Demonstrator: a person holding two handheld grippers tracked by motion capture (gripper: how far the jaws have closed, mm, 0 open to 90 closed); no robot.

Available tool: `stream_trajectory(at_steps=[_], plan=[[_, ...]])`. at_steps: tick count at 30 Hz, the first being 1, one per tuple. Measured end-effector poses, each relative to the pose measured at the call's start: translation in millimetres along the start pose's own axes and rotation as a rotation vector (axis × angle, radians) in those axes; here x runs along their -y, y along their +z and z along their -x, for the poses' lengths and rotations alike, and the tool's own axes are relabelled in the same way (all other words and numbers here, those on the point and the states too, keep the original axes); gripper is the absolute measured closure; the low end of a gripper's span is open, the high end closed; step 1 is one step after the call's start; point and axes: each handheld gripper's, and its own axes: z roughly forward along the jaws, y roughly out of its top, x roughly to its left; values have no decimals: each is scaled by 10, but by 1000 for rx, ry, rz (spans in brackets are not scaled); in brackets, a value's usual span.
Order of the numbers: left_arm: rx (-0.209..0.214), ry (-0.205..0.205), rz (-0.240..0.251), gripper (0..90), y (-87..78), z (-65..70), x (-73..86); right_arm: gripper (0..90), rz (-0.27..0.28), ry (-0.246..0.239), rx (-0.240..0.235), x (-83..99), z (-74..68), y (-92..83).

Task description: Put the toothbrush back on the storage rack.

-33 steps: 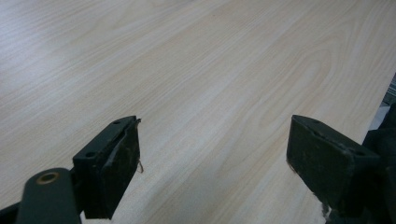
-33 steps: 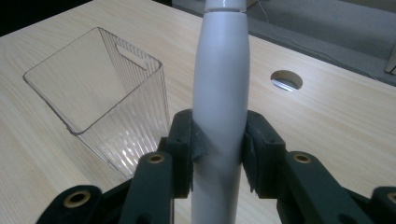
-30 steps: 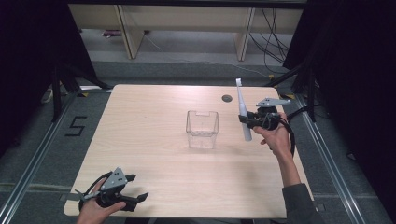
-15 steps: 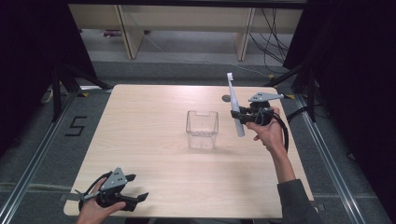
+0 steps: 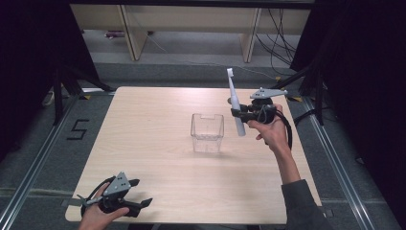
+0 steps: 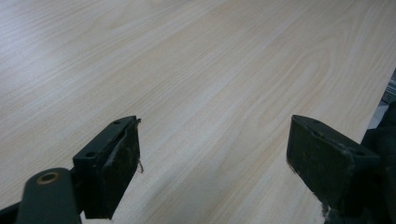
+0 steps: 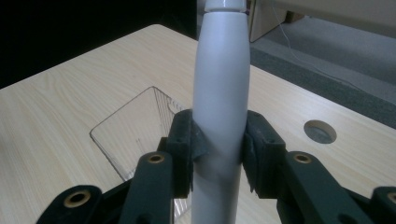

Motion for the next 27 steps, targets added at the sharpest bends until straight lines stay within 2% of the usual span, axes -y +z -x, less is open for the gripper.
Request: stream_trajectory(at_steps=[2, 4, 5, 6, 7, 9, 11, 13, 15, 18, 21, 22, 24, 25, 26, 27], plan=[[0, 0, -1, 169, 0, 2, 1, 670, -4, 1, -24, -38, -24, 0], [-6, 2, -8, 169, -6, 5, -3, 670, -4, -10, -19, -61, -37, -2], [-8, 34, -34, 169, -18, -17, -10, 670, 2, -10, -29, -95, -81, 21], [-8, 34, -34, 169, -18, -17, -10, 670, 2, -10, -29, -95, -81, 21], [0, 3, -13, 169, -5, 5, -2, 670, 3, -21, -36, -141, -112, 43], [0, 1, -9, 169, -2, 3, 1, 670, 0, -21, -36, -164, -132, 50], [-5, -5, 3, 169, -3, 14, 2, 670, 7, -28, -58, -226, -188, 87], [-9, 10, -11, 169, -13, 4, -2, 670, 12, -37, -66, -238, -198, 101], [-8, 3, -5, 169, -8, 7, -3, 670, 4, -24, -72, -265, -247, 123], [-1, 5, -16, 169, -10, 2, -2, 670, 4, -43, -83, -305, -287, 179], [-5, 3, -7, 169, -7, 8, -1, 670, 10, -57, -94, -341, -323, 241], [-4, -3, 2, 169, -3, 15, 0, 670, 9, -38, -98, -355, -356, 286], [-6, 4, -3, 169, -9, 10, -2, 670, 21, -56, -92, -359, -349, 308], [-3, -9, 10, 169, -2, 21, -2, 670, -2, -45, -99, -362, -366, 339], [-3, -9, 10, 169, -2, 21, -2, 670, -2, -45, -99, -362, -366, 339], [-8, 13, -11, 169, -12, 4, -3, 670, 6, -63, -96, -363, -351, 397]])
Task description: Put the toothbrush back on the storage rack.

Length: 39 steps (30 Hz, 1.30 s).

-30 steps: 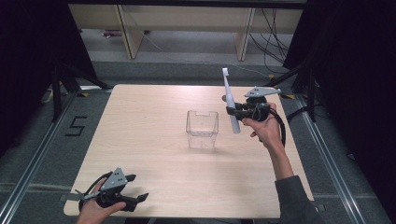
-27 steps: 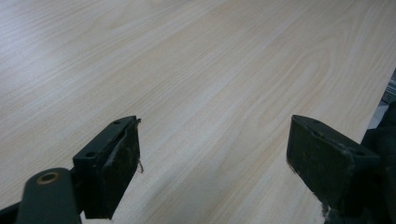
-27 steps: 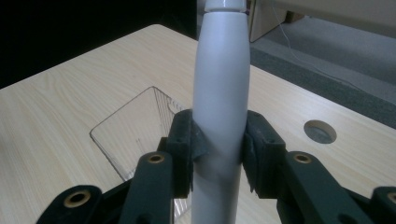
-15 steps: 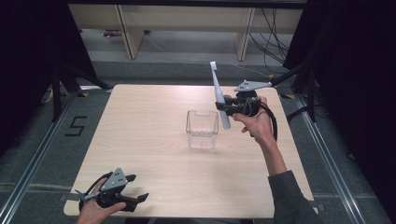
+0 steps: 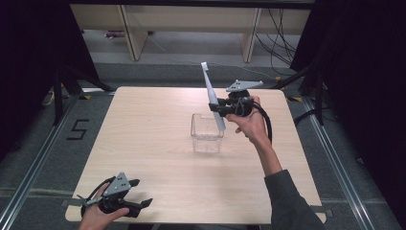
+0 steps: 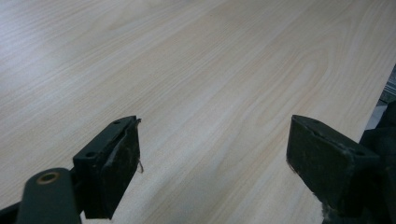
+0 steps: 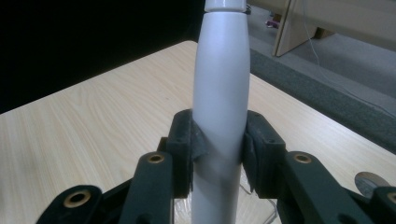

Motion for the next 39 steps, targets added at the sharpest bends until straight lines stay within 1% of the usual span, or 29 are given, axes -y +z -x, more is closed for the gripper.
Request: stream_trajectory(at_steps=[3, 5, 7, 9, 10, 11, 12, 13, 14, 15, 18, 19, 20, 21, 22, 23, 24, 27, 28, 29, 30, 31, 33, 34, 35, 36, 37, 38, 39], plan=[[4, -15, 15, 169, 6, 12, 0, 670, -15, 20, -11, -4, -6, 49], [6, -20, 22, 169, 8, 16, 0, 670, -12, 22, -16, -5, -6, 71], [10, -17, 16, 169, 4, 10, -5, 670, -5, 13, -14, -12, -1, 113], [4, -16, 17, 169, 6, 12, -2, 670, -16, 6, -19, -21, 7, 135], [7, -23, 23, 169, 12, 21, 1, 670, -25, 3, -6, -22, 9, 159], [2, -4, 5, 169, -3, 4, -2, 670, -24, -3, -10, -18, 17, 182], [9, -4, 5, 169, -5, 1, -6, 670, -35, 0, -4, -11, 17, 202], [9, -4, 5, 169, -5, 1, -6, 670, -39, -16, 4, -7, 30, 215], [10, -4, 23, 169, 3, -1, -3, 670, -36, -8, 2, 8, 30, 247], [7, 0, 11, 169, -7, -3, -6, 670, -58, 5, 1, 16, 26, 252], [6, -12, 15, 169, 2, 8, -2, 670, -68, 7, 7, 57, 36, 319], [6, -12, 15, 169, 2, 8, -2, 670, -68, 7, 7, 57, 36, 319], [8, 0, 3, 169, -7, 0, -7, 670, -77, -1, -3, 64, 45, 333], [5, -3, 10, 169, -5, 5, -6, 670, -76, -3, 3, 76, 40, 356], [4, -5, 13, 169, -4, 3, -4, 670, -100, 10, 1, 83, 22, 378], [4, -5, 13, 169, -4, 3, -4, 670, -100, 10, 1, 83, 22, 378], [10, -6, 9, 169, -6, 2, -4, 670, -112, 0, 0, 89, 11, 408], [8, -5, 12, 169, -5, 2, -10, 670, -106, -7, -3, 100, 12, 438], [8, -4, 14, 169, -4, 3, -10, 670, -121, -9, 0, 105, 11, 440], [10, -3, 20, 168, 0, 2, -4, 670, -121, -30, 11, 111, 22, 451], [8, -2, 7, 169, -6, 0, -4, 670, -134, -11, 13, 133, 5, 473], [5, -7, 12, 169, -1, 5, 0, 669, -135, -5, 6, 141, 1, 482], [6, -7, 10, 169, -1, 6, -2, 670, -145, -6, 3, 148, 9, 486], [8, 0, 3, 169, -7, 0, -6, 670, -134, -18, 4, 166, 10, 509], [8, -1, 5, 169, -7, 1, -6, 670, -154, -11, 0, 181, 9, 520], [7, 4, 8, 169, -4, -4, -6, 670, -148, -15, 15, 213, 2, 558], [7, 4, 8, 169, -4, -4, -6, 670, -148, -15, 15, 213, 2, 558], [7, 4, 7, 169, -5, -4, -7, 670, -168, -13, 10, 214, 3, 552], [4, -11, 2, 169, -11, 7, -2, 670, -175, -19, 9, 221, 2, 559]])
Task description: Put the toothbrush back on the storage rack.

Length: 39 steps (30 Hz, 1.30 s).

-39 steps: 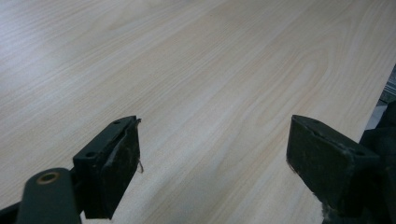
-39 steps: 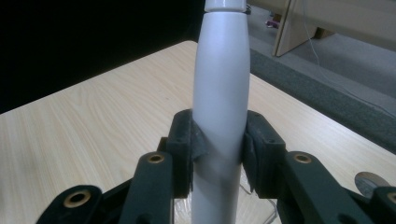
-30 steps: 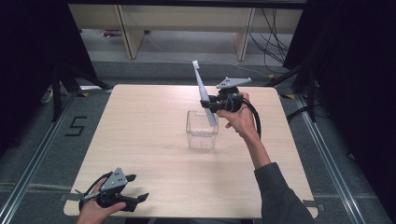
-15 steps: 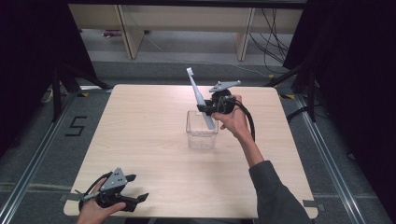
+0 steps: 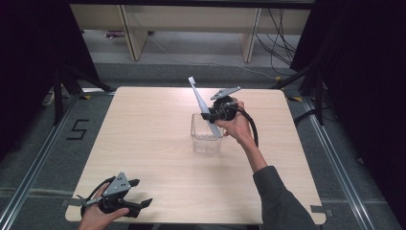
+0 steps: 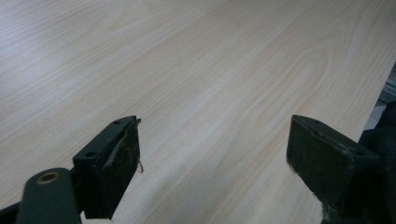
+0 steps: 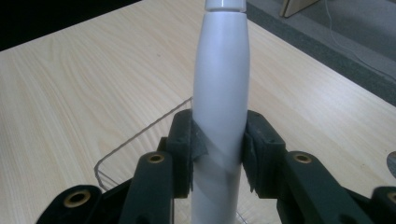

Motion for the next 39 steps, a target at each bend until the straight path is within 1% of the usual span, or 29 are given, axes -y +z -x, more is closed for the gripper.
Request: stream_trajectory(at_steps=[1, 2, 4, 5, 6, 8, 9, 10, 13, 14, 16, 17, 19, 20, 21, 22, 23, 27, 28, 29, 30, 31, 32, 33, 34, 35, 36, 37, 39], plan=[[0, -1, -2, 169, -2, 0, -1, 670, -14, 4, -7, 9, -7, 10], [-2, -2, 0, 169, 2, -1, -1, 670, -24, -7, 6, 18, -12, 34], [3, -8, 1, 169, 5, 4, 0, 670, -15, -6, 11, 25, -21, 58], [8, -7, 10, 169, 8, 5, 1, 670, -33, -9, 14, 21, -21, 56], [5, -3, 8, 169, 7, 0, 1, 670, -27, -11, 16, 27, -34, 81], [5, -6, 10, 169, 9, 0, 3, 670, -66, -5, 6, 24, -55, 102], [0, -6, 5, 169, 4, 4, 2, 670, -66, -5, 6, 24, -55, 102], [-7, 8, 11, 169, 6, -7, -1, 670, -63, -28, 6, 29, -60, 125], [-2, -4, 6, 169, 7, -2, 2, 670, -73, -59, 15, 36, -68, 173], [-1, -6, 7, 169, 8, -2, 3, 669, -89, -55, 15, 35, -78, 168], [5, -4, 8, 169, 9, 1, 3, 670, -81, -59, 15, 44, -88, 196], [5, -4, 8, 169, 9, 1, 3, 670, -101, -54, 9, 41, -90, 186], [5, -1, 5, 169, 7, -2, 2, 669, -88, -63, 20, 53, -91, 210], [5, -3, 6, 169, 8, 0, 2, 669, -104, -67, 19, 57, -88, 208], [4, -3, 6, 169, 8, 0, 2, 669, -111, -49, 18, 72, -105, 228], [4, -4, 7, 169, 7, 2, 2, 669, -120, -67, 20, 95, -99, 251], [4, -3, 7, 169, 7, 1, 2, 669, -133, -55, 16, 100, -104, 250], [0, -5, 4, 169, 3, 2, 2, 669, -126, -57, 20, 116, -119, 292], [5, -5, 7, 169, 8, 0, 3, 670, -142, -61, 17, 111, -122, 287], [5, -4, 7, 169, 8, 0, 2, 669, -137, -86, 15, 121, -122, 321], [5, -4, 7, 169, 8, 0, 2, 669, -137, -86, 15, 121, -122, 321], [5, -5, 7, 169, 7, 0, 2, 669, -157, -66, 16, 122, -145, 337], [5, -4, 7, 169, 7, 0, 2, 669, -186, -15, 15, 118, -180, 332], [5, -5, 8, 169, 7, -1, 3, 669, -174, -56, 20, 126, -162, 356], [5, -5, 8, 169, 7, -1, 3, 669, -174, -56, 20, 126, -162, 356], [4, -5, 9, 169, 7, 0, 3, 669, -190, -33, 23, 130, -174, 360], [5, -5, 8, 169, 6, -1, 2, 669, -186, -71, 13, 129, -153, 380], [4, -4, 3, 169, 1, 0, -1, 669, -189, -75, 19, 134, -143, 382], [2, -4, 2, 169, -1, 1, -1, 669, -195, -35, 12, 142, -164, 392]])
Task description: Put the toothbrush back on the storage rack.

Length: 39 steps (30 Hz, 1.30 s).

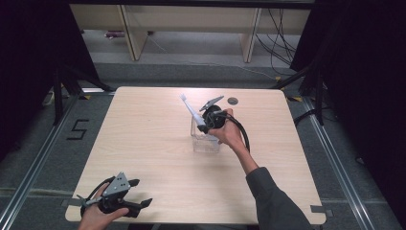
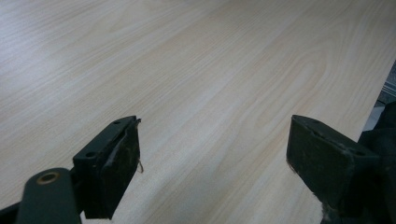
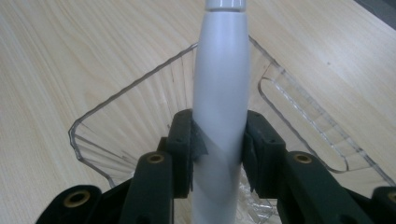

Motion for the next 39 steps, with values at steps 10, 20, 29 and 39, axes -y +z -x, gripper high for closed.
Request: stream_trajectory(at_steps=[10, 20, 29, 39], plan=[[4, -1, 4, 169, 7, -1, 1, 668, -51, -1, -3, 14, 24, 18], [0, -1, 2, 169, -1, 3, 0, 659, -99, 41, -16, 10, -10, 46], [4, 0, 1, 169, 0, 4, -1, 627, -45, 10, -4, 8, 23, -11], [5, -6, 11, 169, 10, 0, 5, 546, 40, 57, -18, 6, 54, -222]])
